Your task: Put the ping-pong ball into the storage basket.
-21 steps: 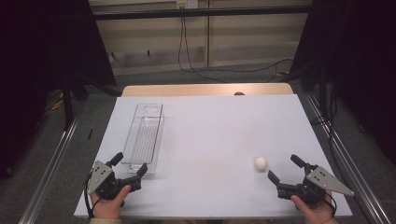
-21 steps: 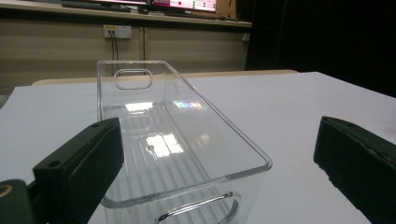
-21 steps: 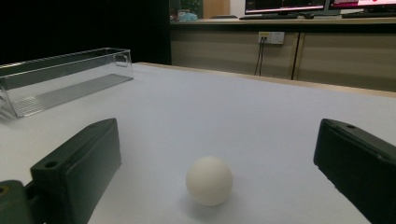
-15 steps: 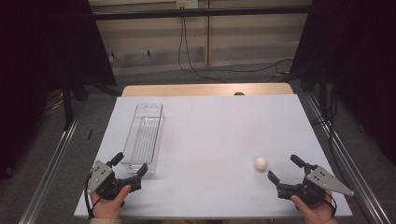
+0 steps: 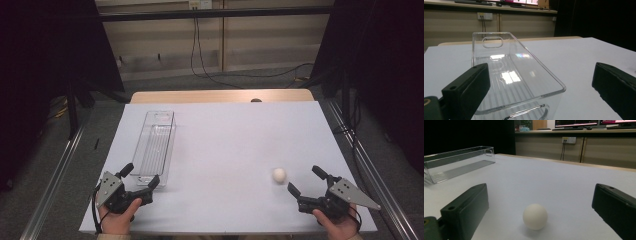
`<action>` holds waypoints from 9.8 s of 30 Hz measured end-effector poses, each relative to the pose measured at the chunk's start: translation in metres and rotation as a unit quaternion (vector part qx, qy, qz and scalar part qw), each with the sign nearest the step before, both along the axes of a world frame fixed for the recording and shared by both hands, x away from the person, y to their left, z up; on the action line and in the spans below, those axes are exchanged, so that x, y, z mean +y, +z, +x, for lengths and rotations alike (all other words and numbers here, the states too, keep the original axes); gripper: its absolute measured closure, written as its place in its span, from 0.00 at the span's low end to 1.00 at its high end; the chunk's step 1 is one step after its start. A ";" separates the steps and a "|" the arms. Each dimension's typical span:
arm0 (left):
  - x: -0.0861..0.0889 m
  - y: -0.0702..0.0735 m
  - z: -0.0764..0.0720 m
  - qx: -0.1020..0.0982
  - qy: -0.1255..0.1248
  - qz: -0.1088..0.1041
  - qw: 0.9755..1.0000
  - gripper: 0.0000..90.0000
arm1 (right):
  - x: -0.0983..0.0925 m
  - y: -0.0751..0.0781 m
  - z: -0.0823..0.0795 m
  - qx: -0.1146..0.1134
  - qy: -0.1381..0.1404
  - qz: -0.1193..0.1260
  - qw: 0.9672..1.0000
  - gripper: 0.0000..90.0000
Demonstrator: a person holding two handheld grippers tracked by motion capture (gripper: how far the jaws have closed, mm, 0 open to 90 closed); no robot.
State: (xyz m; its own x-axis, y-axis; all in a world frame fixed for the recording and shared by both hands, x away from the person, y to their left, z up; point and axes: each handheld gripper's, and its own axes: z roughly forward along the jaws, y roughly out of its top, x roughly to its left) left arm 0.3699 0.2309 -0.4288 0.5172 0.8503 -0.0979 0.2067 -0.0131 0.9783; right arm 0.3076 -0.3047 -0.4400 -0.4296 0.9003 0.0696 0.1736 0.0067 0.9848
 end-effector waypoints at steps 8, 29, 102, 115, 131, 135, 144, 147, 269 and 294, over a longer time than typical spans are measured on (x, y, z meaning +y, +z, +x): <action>-0.002 0.003 0.000 0.000 -0.005 -0.003 1.000 0.02 | 0.000 0.000 0.000 0.002 0.002 0.002 1.000 0.00; -0.025 0.008 0.003 0.009 -0.032 0.011 0.999 0.02 | 0.001 -0.001 0.001 0.006 0.006 -0.002 1.000 0.00; -0.082 0.007 0.013 0.021 -0.086 0.016 0.996 0.02 | 0.002 0.000 0.002 0.006 0.016 -0.004 1.000 0.01; -0.089 0.007 0.013 0.023 -0.092 0.017 0.995 0.02 | 0.002 0.000 0.003 0.004 0.015 -0.002 1.000 0.01; -0.100 0.007 0.016 0.021 -0.105 0.019 0.994 0.02 | 0.002 0.001 0.002 0.004 0.014 0.000 1.000 0.01; -0.103 0.007 0.016 0.023 -0.108 0.025 0.994 0.02 | 0.002 0.001 0.002 0.004 0.017 -0.001 1.000 0.01; -0.112 0.006 0.018 0.025 -0.118 0.024 0.992 0.02 | 0.003 0.001 0.002 0.004 0.014 0.001 1.000 0.01; -0.116 0.005 0.019 0.028 -0.121 0.023 0.992 0.02 | 0.003 0.001 0.003 0.002 0.014 0.001 1.000 0.01; -0.210 0.002 0.038 0.062 -0.192 0.035 0.979 0.02 | 0.002 0.001 0.003 0.003 0.025 0.006 1.000 0.01; -0.227 0.001 0.040 0.070 -0.203 0.050 0.975 0.02 | 0.003 0.001 0.003 0.003 0.025 0.006 1.000 0.01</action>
